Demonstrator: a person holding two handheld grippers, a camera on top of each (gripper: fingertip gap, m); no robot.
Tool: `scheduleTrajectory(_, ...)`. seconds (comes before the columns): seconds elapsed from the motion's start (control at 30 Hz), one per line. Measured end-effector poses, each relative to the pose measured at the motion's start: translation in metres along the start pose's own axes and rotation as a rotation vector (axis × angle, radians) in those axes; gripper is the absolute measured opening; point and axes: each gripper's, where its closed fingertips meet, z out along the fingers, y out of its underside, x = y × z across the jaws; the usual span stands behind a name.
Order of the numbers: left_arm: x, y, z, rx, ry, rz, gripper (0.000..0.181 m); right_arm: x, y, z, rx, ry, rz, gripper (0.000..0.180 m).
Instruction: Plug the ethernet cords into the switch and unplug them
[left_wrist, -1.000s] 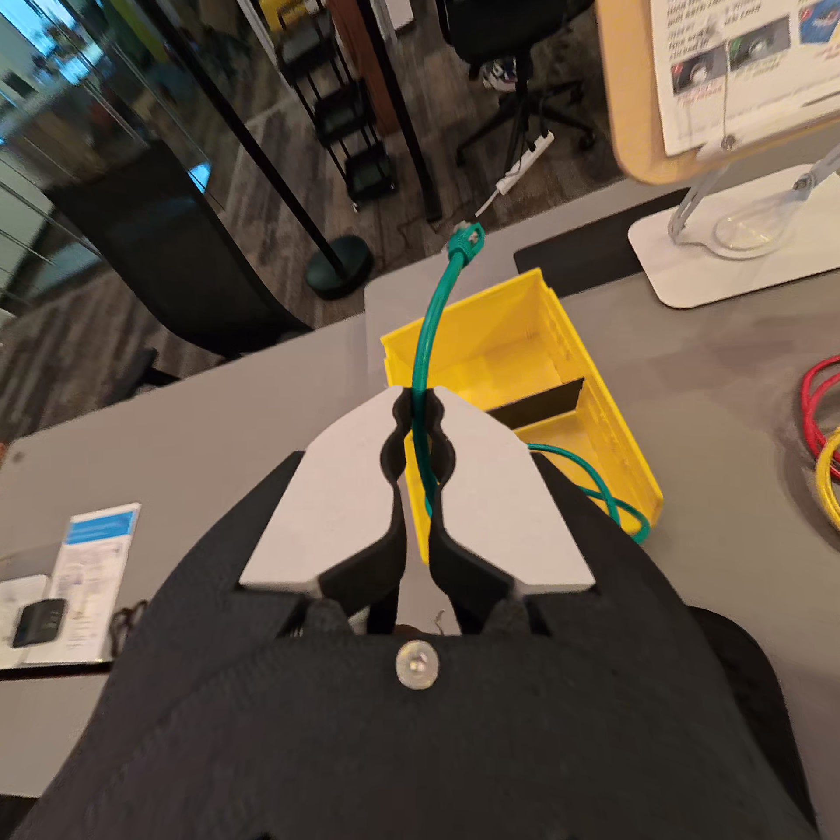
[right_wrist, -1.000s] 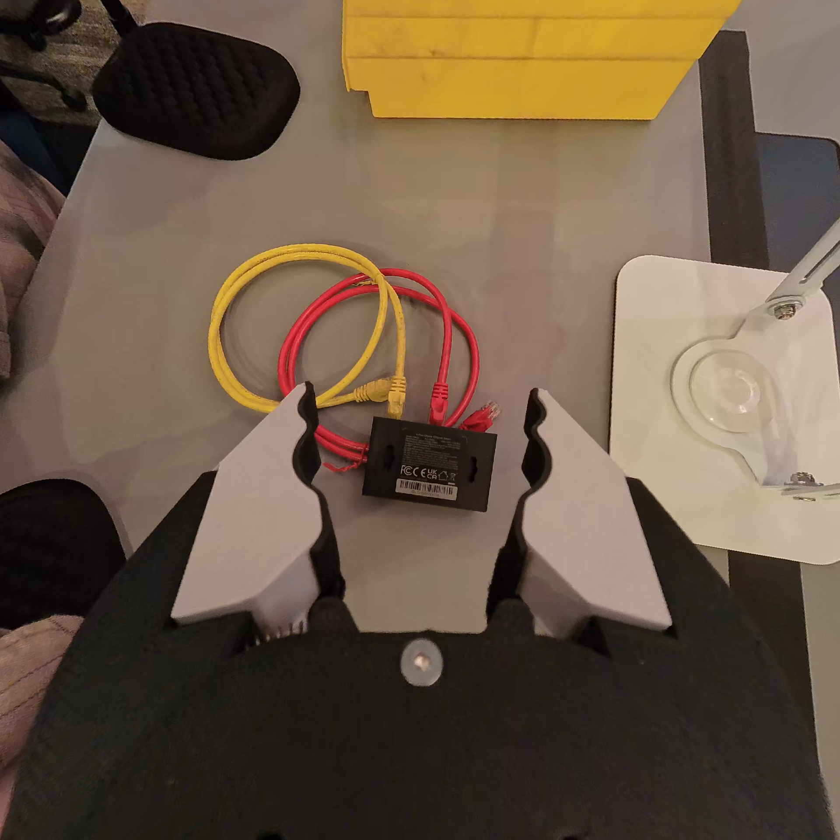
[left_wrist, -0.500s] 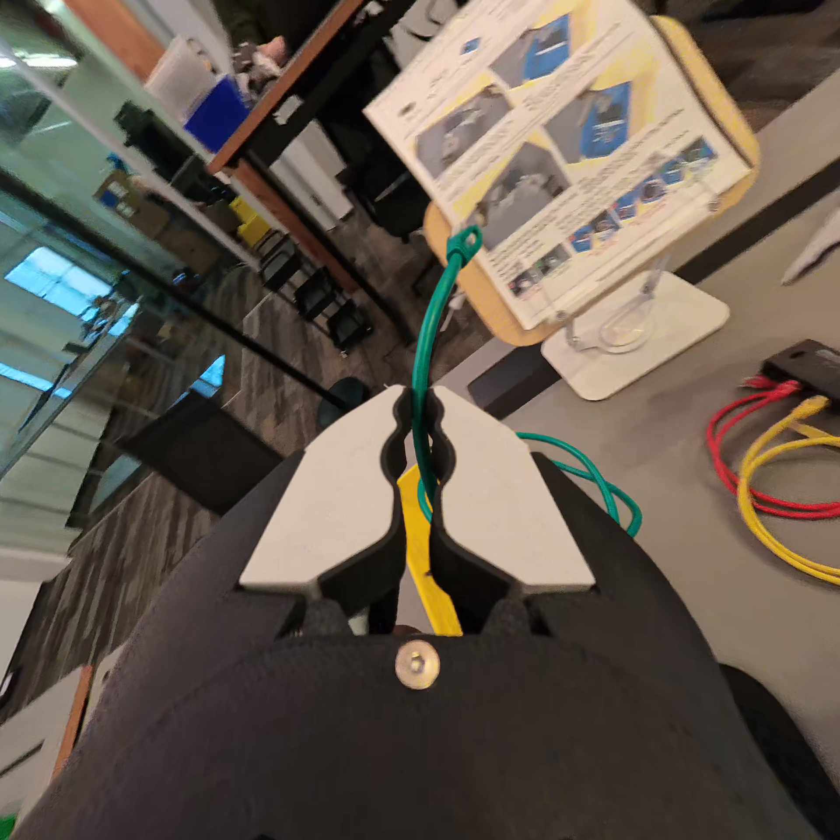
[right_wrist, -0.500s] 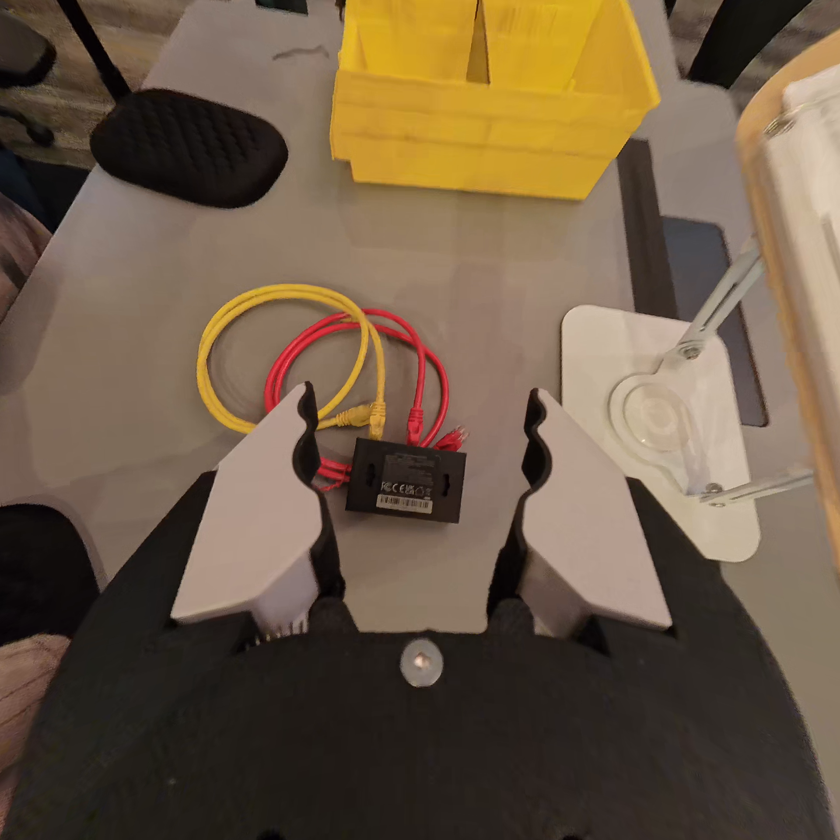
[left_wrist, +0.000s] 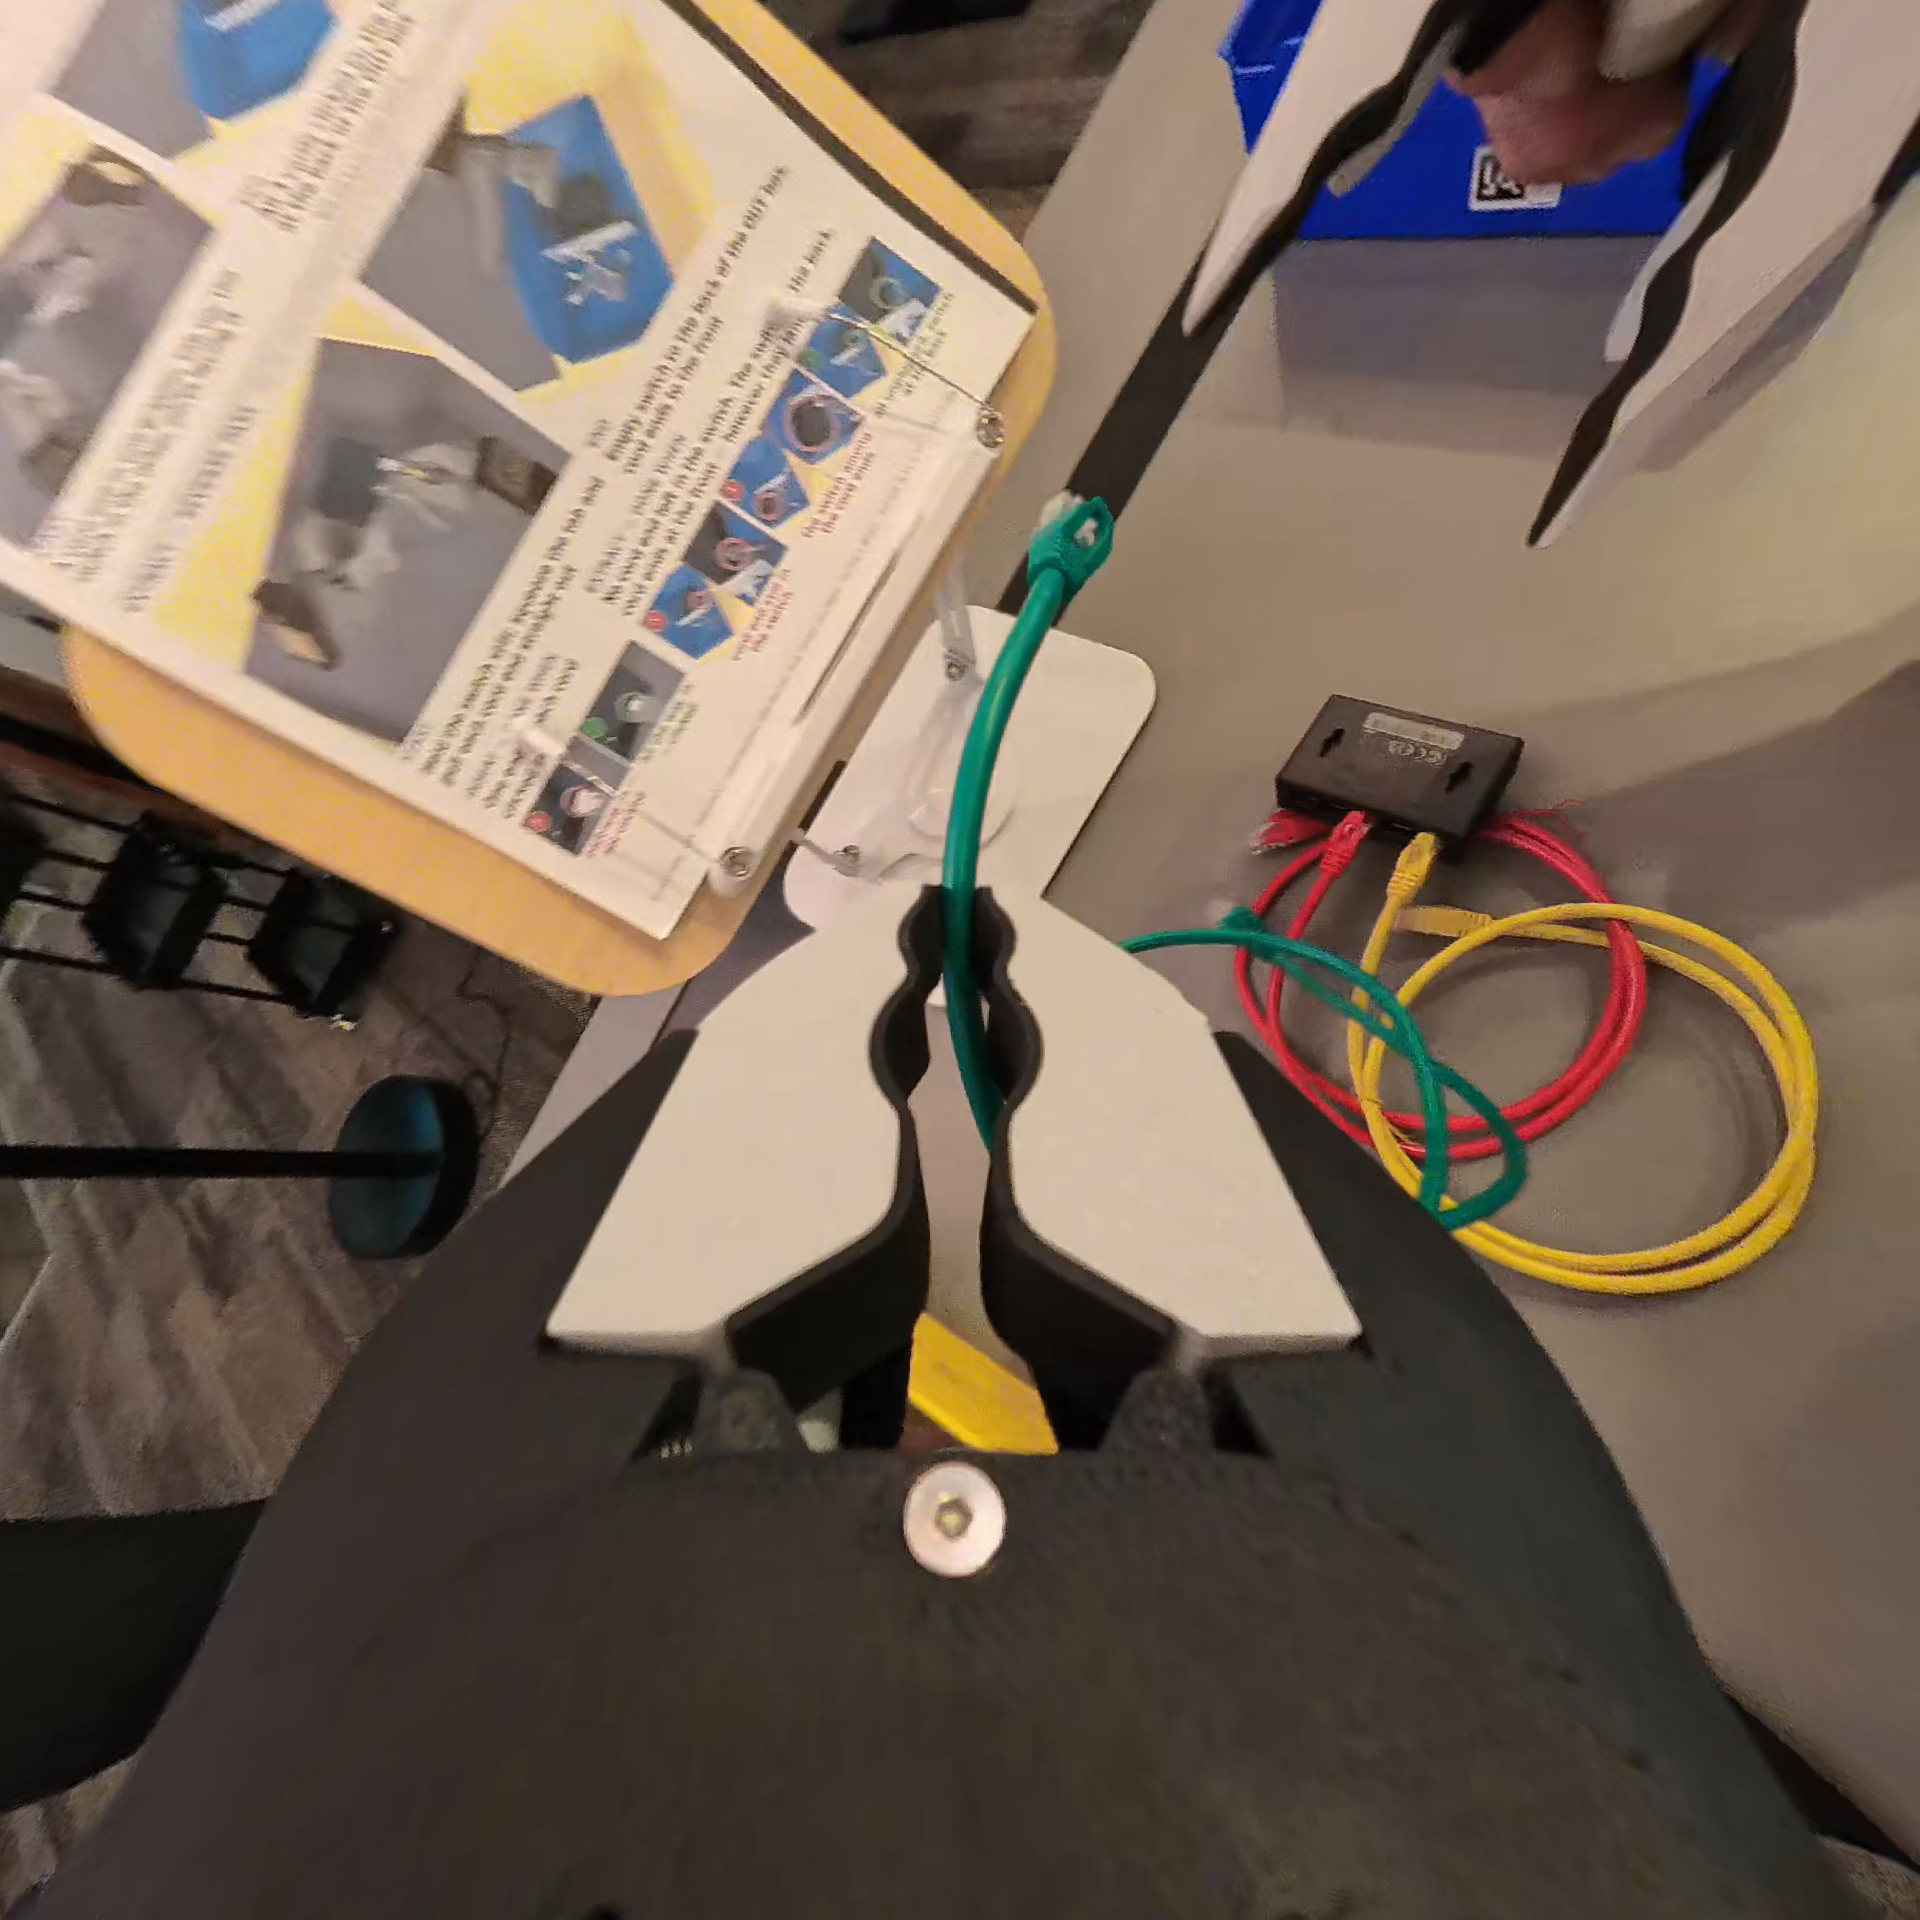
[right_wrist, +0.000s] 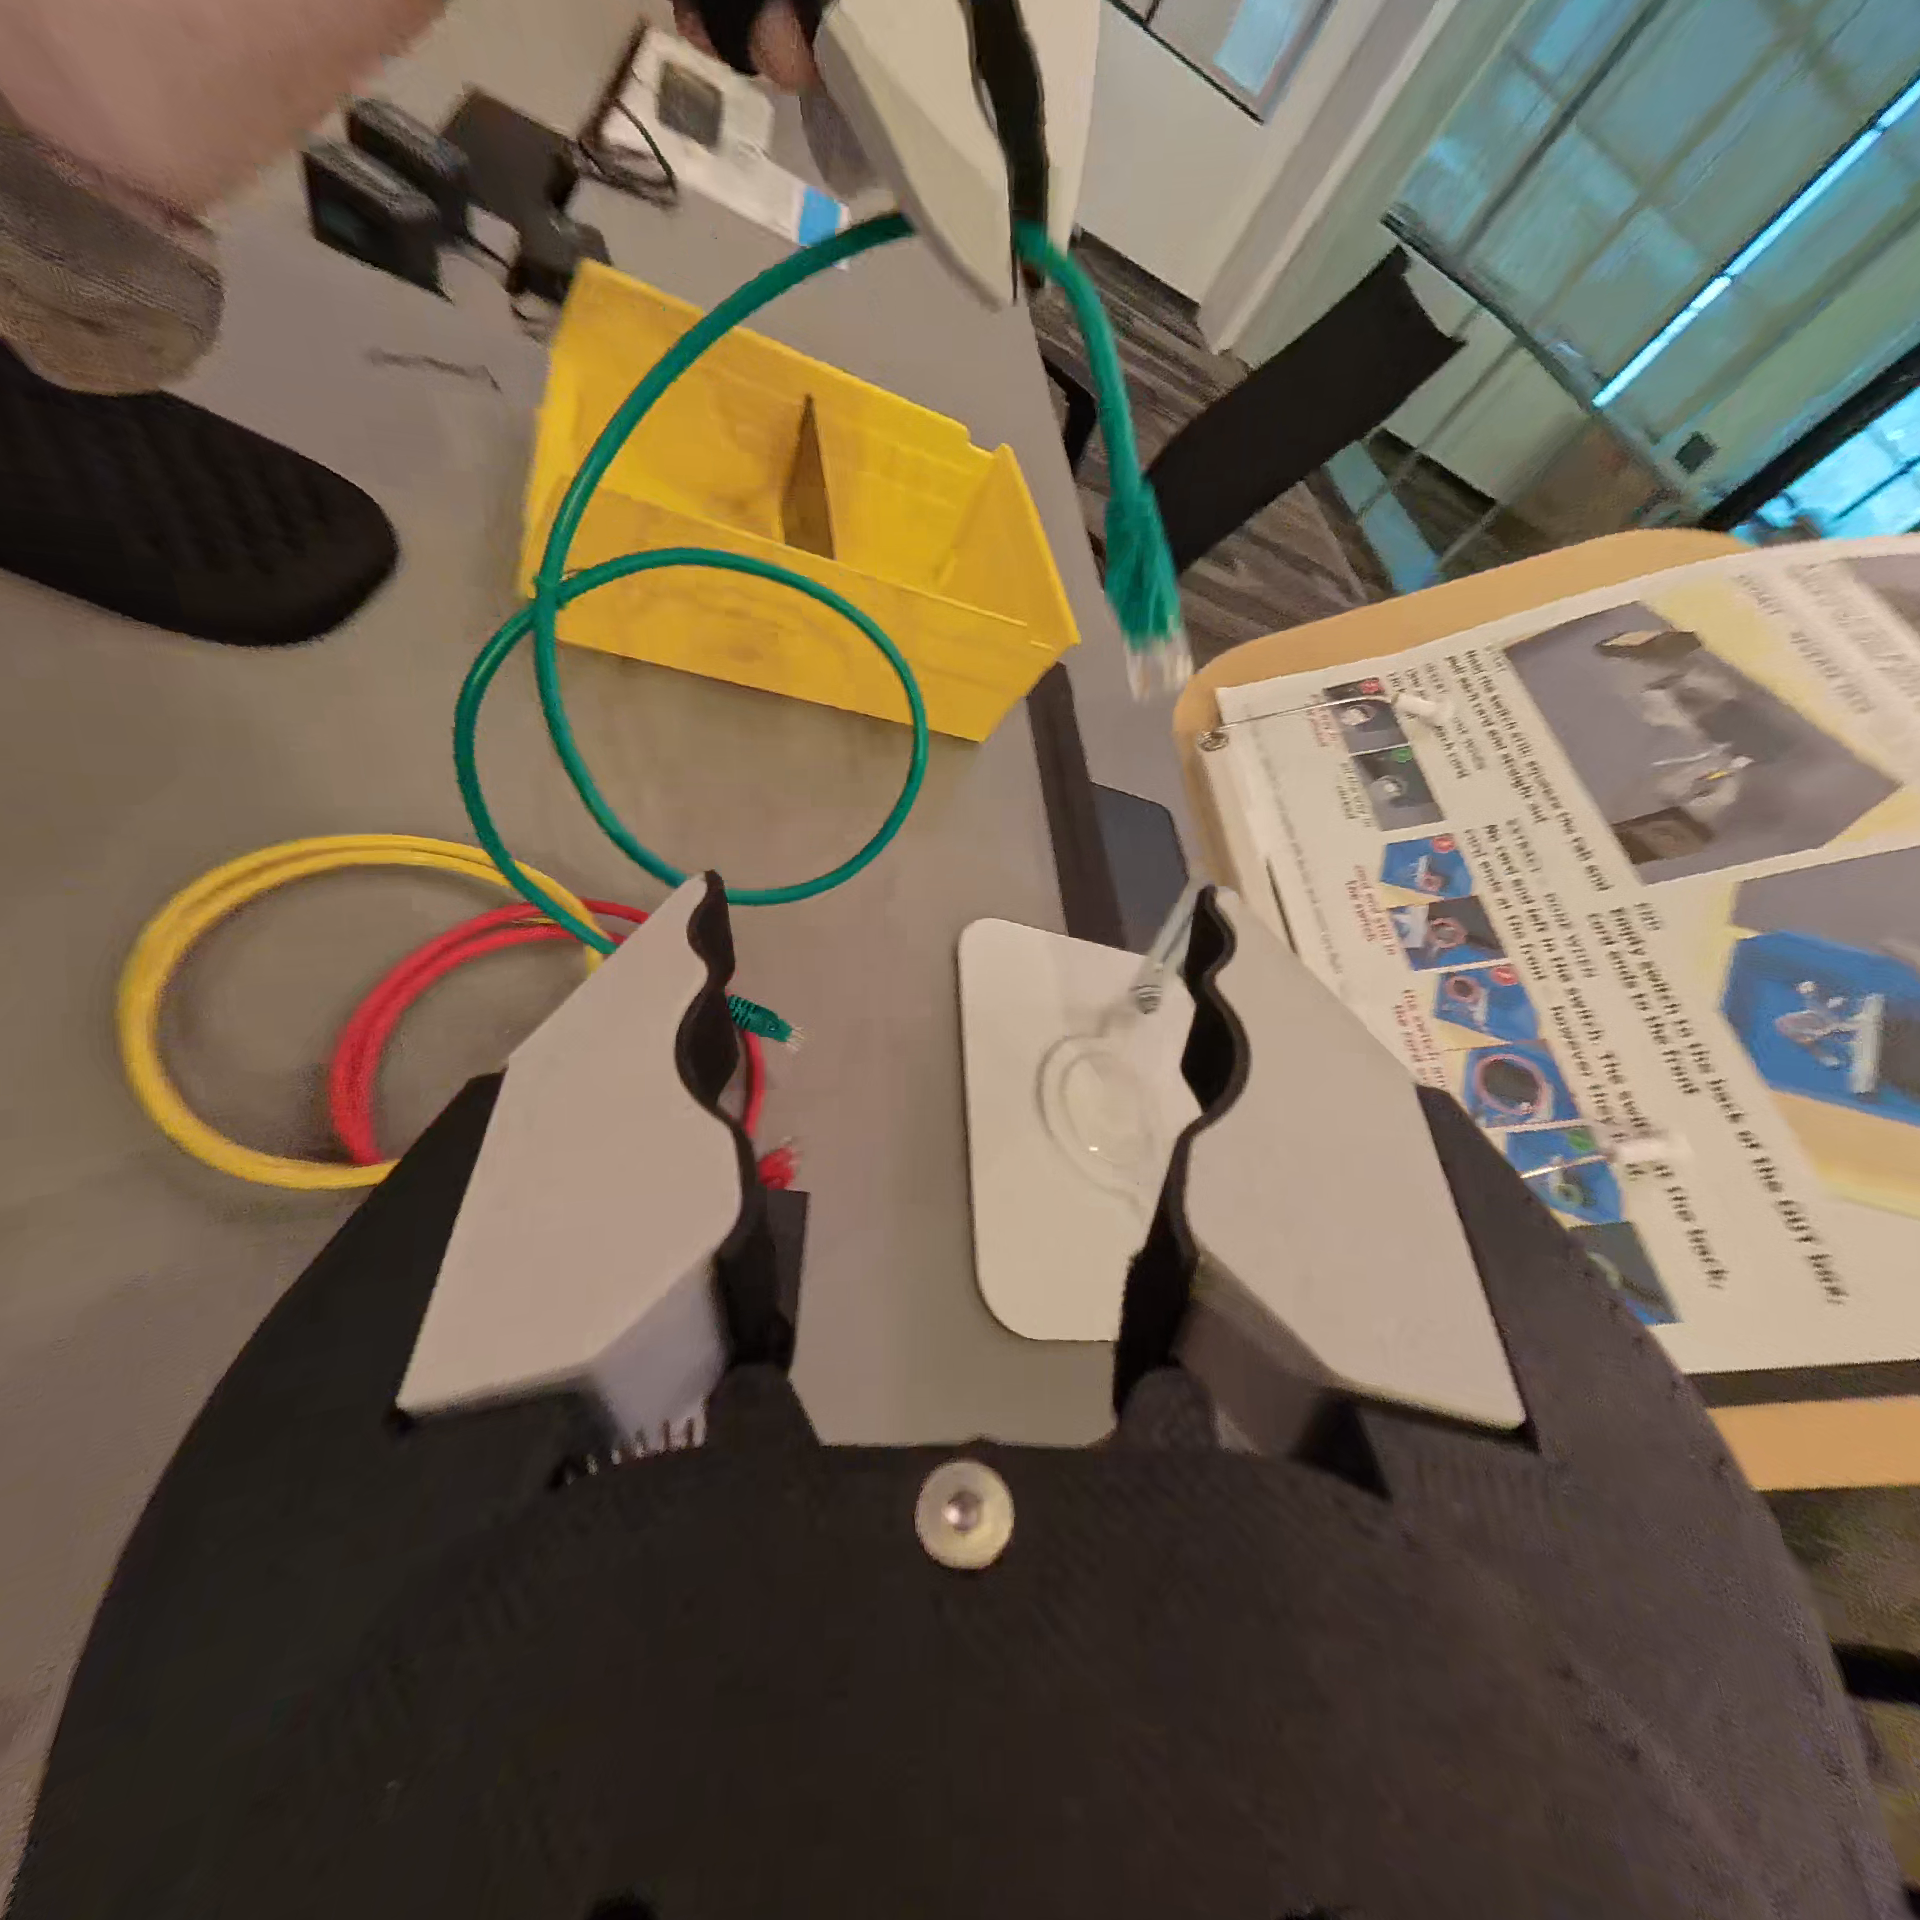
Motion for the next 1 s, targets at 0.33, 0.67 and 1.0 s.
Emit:
scheduleTrajectory(0.33, 0.026, 0.016, 0.050, 0.081, 0.209, -0.072, 0.006, 0.012, 0.017, 0.055, -0.193, 0.188, -0.243, 0.071)
scheduleTrajectory(0.67, 0.033, 0.022, 0.055, 0.264, 0.438, -0.246, 0.005, 0.010, 0.018, 0.063, -0.036, 0.173, -0.206, 0.024)
scheduleTrajectory(1.0, 0.035, 0.023, 0.060, 0.294, 0.486, -0.273, 0.007, 0.013, 0.008, 0.056, 0.026, 0.169, -0.142, 0.009)
